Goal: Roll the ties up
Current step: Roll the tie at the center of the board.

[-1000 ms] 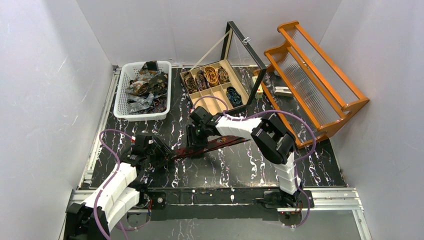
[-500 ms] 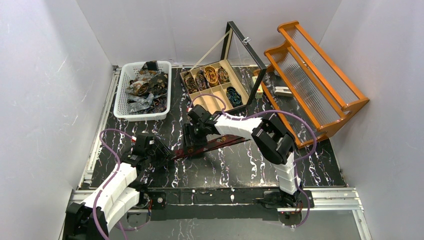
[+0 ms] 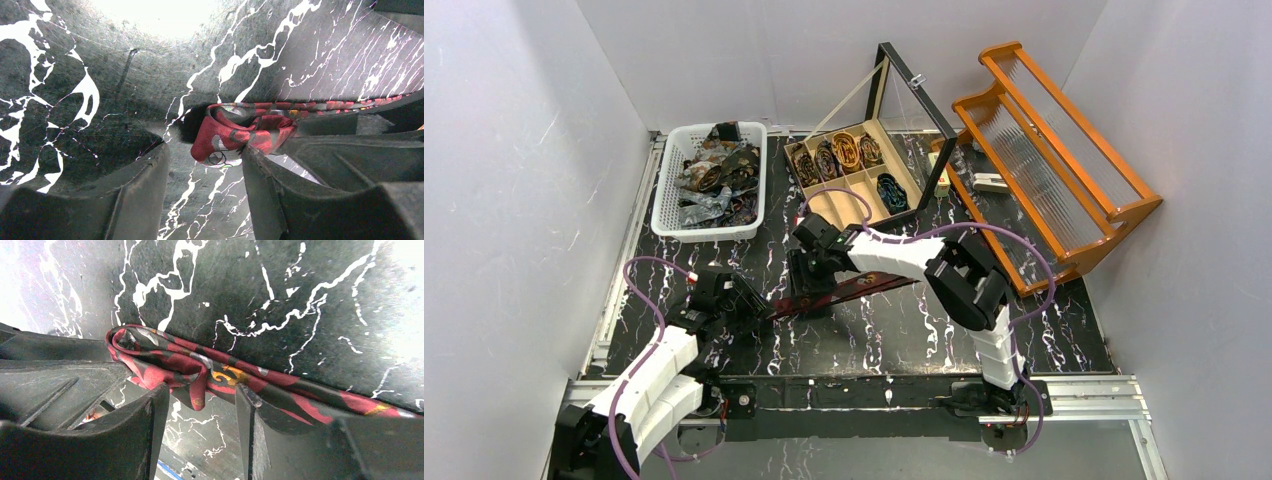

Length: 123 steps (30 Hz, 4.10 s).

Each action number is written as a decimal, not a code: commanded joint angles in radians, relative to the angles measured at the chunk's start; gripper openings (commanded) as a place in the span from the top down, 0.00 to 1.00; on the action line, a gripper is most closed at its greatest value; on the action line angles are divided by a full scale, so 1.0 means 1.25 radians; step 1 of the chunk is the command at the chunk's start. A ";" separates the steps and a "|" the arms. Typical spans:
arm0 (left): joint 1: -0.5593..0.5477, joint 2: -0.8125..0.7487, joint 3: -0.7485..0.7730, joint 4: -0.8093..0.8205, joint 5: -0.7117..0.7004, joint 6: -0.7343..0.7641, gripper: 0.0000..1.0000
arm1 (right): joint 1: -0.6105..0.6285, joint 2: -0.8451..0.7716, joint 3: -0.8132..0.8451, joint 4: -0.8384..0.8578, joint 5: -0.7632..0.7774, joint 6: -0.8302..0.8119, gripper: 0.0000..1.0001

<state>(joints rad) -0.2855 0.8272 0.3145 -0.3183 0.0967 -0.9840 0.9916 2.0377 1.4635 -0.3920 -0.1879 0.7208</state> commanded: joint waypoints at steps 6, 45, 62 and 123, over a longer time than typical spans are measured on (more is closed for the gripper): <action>-0.013 0.013 -0.014 -0.053 -0.032 0.017 0.47 | 0.035 0.037 0.048 -0.083 0.119 -0.035 0.39; -0.022 -0.086 -0.011 -0.065 -0.054 -0.003 0.39 | 0.033 0.032 -0.005 -0.008 0.057 -0.106 0.56; -0.022 -0.098 0.031 -0.094 -0.064 -0.002 0.41 | 0.031 -0.010 0.034 -0.031 -0.032 -0.069 0.51; -0.023 -0.107 -0.027 -0.050 -0.053 -0.033 0.44 | -0.010 0.004 0.032 -0.009 -0.050 -0.098 0.51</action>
<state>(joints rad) -0.3099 0.7029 0.3004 -0.3958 0.0380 -1.0111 0.9932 2.0697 1.5234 -0.4175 -0.2379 0.5701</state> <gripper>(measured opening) 0.556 0.505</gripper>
